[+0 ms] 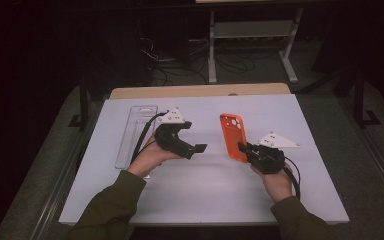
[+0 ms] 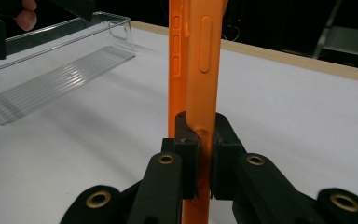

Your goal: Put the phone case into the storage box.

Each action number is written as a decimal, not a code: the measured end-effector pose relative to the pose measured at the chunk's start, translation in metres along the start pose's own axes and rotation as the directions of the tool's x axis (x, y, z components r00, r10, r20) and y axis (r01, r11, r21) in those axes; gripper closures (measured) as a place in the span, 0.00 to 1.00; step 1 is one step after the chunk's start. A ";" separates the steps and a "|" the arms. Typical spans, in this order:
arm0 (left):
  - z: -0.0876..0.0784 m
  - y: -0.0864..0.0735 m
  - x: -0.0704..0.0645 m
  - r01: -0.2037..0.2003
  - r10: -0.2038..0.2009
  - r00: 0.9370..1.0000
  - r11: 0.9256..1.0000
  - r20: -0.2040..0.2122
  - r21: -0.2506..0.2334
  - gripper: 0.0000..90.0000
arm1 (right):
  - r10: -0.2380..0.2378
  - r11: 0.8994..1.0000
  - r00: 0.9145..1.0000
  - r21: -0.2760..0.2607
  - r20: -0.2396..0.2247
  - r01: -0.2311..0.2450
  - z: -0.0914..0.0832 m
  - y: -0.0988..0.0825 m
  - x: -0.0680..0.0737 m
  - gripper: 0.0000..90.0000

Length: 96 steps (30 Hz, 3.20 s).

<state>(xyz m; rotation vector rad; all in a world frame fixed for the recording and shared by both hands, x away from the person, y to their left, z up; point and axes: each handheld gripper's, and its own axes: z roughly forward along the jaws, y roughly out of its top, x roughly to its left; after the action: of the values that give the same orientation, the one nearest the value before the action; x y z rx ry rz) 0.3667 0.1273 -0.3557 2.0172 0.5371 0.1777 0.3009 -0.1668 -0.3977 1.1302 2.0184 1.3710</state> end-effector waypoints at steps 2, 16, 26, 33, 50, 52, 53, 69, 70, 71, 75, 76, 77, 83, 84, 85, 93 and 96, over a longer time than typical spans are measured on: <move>0.001 -0.001 -0.002 0.006 -0.006 1.000 1.000 -0.001 -0.003 0.00 | 0.004 1.000 1.000 -0.002 -0.008 -0.004 0.001 -0.001 0.002 0.92; 0.004 -0.001 -0.008 0.038 -0.038 0.999 0.999 -0.003 -0.038 0.00 | -0.030 0.999 0.998 0.013 -0.049 0.030 0.015 -0.001 0.023 0.92; 0.008 -0.002 -0.011 0.052 -0.053 0.999 0.998 -0.011 -0.034 0.00 | -0.040 0.999 0.997 0.025 -0.071 0.042 0.026 -0.003 0.040 0.92; 0.009 -0.003 -0.012 0.059 -0.060 0.998 0.998 -0.011 -0.036 0.00 | -0.031 0.999 0.996 0.026 -0.088 0.034 0.028 -0.003 0.046 0.92; 0.012 -0.001 -0.014 0.068 -0.069 0.997 0.997 -0.018 -0.039 0.00 | -0.032 0.999 0.996 0.019 -0.087 0.033 0.031 -0.003 0.054 0.92; 0.013 -0.002 -0.014 0.069 -0.070 0.997 0.997 -0.019 -0.046 0.00 | -0.027 0.999 0.996 0.024 -0.087 0.029 0.031 -0.003 0.056 0.92; 0.013 -0.002 -0.015 0.069 -0.070 0.997 0.997 -0.021 -0.045 0.00 | -0.029 0.999 0.996 0.020 -0.088 0.031 0.031 -0.003 0.056 0.92; 0.014 -0.001 -0.013 0.118 -0.121 0.992 0.991 -0.038 -0.069 0.00 | -0.045 0.999 0.998 0.018 -0.044 0.046 0.036 -0.006 0.070 0.91; 0.014 -0.001 -0.013 0.123 -0.126 0.991 0.990 -0.040 -0.070 0.00 | -0.045 0.999 0.998 0.015 -0.040 0.046 0.037 -0.006 0.071 0.91; 0.015 -0.001 -0.013 0.127 -0.130 0.991 0.989 -0.040 -0.073 0.00 | -0.047 0.999 0.998 0.016 -0.039 0.048 0.037 -0.007 0.072 0.91; 0.015 -0.001 -0.013 0.143 -0.146 0.988 0.987 -0.042 -0.072 0.00 | -0.050 0.999 0.998 0.015 -0.031 0.051 0.039 -0.008 0.076 0.91; 0.016 -0.001 -0.013 0.152 -0.156 0.987 0.985 -0.040 -0.078 0.00 | -0.050 0.998 0.998 0.022 -0.033 0.051 0.039 -0.009 0.077 0.91; 0.016 -0.001 -0.013 0.160 -0.163 0.986 0.984 -0.040 -0.080 0.00 | -0.056 0.998 0.998 0.019 -0.030 0.057 0.040 -0.009 0.077 0.91; 0.016 -0.001 -0.012 0.182 -0.185 0.982 0.981 -0.046 -0.071 0.00 | -0.058 0.998 0.998 0.028 -0.032 0.059 0.042 -0.011 0.079 0.91; 0.016 -0.001 -0.012 0.183 -0.187 0.981 0.980 -0.047 -0.072 0.00 | -0.054 0.998 0.998 0.028 -0.034 0.055 0.042 -0.011 0.080 0.91; 0.016 -0.001 -0.013 0.187 -0.190 0.981 0.979 -0.048 -0.076 0.00 | -0.052 0.998 0.998 0.030 -0.034 0.054 0.042 -0.011 0.080 0.91; 0.017 -0.001 -0.014 0.182 -0.188 0.980 0.980 -0.072 -0.076 0.03 | -0.049 0.998 0.998 0.032 -0.037 0.050 0.043 -0.012 0.081 0.91; 0.016 -0.001 -0.013 0.177 -0.183 0.980 0.981 -0.078 -0.075 0.05 | -0.055 0.998 0.998 0.036 -0.033 0.056 0.043 -0.012 0.081 0.91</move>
<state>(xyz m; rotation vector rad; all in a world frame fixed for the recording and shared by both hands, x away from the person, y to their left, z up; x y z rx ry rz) 0.3600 0.1088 -0.3634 1.8907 0.7542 0.1691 0.2823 -0.0790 -0.4196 1.0660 2.0898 1.3370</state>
